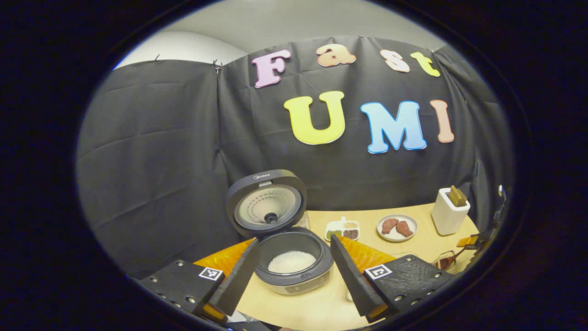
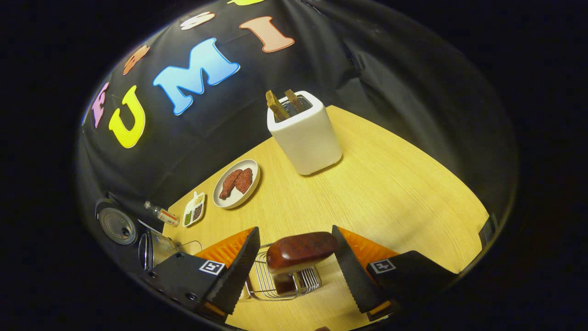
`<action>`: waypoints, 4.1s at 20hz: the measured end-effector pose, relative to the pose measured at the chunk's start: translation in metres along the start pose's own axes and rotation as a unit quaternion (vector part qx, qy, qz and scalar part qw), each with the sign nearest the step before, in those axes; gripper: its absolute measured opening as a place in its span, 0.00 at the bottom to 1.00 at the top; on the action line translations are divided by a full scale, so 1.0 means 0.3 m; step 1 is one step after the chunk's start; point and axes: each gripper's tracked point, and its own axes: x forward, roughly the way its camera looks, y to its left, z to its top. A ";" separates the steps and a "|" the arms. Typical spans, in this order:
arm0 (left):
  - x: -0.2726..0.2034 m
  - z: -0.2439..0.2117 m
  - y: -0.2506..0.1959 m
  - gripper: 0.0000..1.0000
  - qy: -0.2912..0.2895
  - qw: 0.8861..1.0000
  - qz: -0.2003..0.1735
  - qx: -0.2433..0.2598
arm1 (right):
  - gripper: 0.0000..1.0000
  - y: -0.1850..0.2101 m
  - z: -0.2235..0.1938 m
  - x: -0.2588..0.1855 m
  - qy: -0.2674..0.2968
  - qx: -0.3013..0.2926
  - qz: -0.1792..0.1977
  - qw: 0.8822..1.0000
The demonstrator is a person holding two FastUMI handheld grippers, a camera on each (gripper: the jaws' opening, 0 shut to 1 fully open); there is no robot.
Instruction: Close the left gripper, press the button to open the rice cooker; take a wooden spoon from the chopstick holder with the right hand, scoop a spoonful of rice and pour it into the rice cooker, then put the wooden spoon back into the chopstick holder.
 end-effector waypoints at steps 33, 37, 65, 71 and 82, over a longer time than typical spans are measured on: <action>0.132 -0.171 0.073 0.96 0.002 0.985 -0.169 -0.037 | 0.24 0.213 0.045 -0.485 -0.129 0.091 -0.049 0.986; 0.174 -0.197 0.135 0.96 -0.004 0.982 -0.186 -0.043 | 0.24 0.308 -0.018 -0.527 -0.135 0.089 -0.047 0.986; 0.213 -0.402 0.484 0.96 0.021 0.989 -0.122 -0.080 | 0.25 0.781 -0.344 0.052 -0.007 -0.208 -0.004 0.978; 0.214 -0.413 0.513 0.96 0.029 0.989 -0.105 -0.097 | 0.25 0.843 -0.474 0.083 0.041 -0.190 0.018 0.981; 0.175 -0.403 0.473 0.96 0.021 0.990 -0.108 -0.090 | 0.25 0.937 -0.563 0.081 0.129 -0.059 0.055 0.988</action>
